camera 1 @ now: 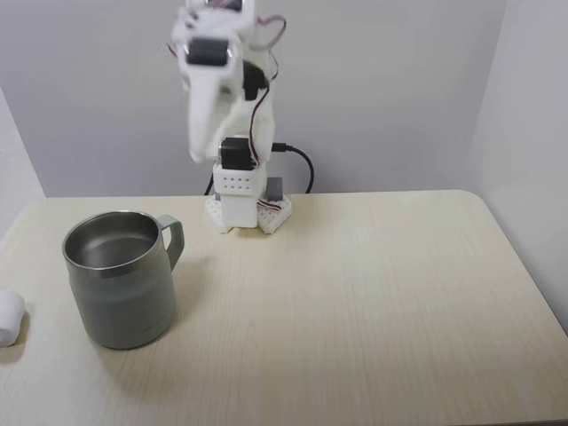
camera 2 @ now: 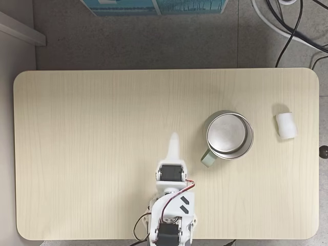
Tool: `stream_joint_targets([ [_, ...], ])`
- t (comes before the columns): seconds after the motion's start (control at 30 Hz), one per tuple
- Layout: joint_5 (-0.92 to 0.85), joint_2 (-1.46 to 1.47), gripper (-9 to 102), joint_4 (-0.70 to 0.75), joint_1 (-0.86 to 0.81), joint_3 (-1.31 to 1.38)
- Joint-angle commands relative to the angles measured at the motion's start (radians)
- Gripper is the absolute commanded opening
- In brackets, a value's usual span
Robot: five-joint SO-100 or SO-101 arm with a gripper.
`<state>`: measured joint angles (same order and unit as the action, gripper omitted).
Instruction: Grasp a dressing and put it in the cup.
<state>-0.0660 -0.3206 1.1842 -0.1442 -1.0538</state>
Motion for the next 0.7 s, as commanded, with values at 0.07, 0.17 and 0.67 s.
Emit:
stream_joint_targets([
  [0.07, 0.009, -0.235, 3, 0.028, -0.173, -0.281],
  [0.17, 0.029, -0.337, 8, 0.032, -0.264, -0.367],
  [0.67, 0.02, -1.048, 18, 0.347, -0.522, -0.939],
])
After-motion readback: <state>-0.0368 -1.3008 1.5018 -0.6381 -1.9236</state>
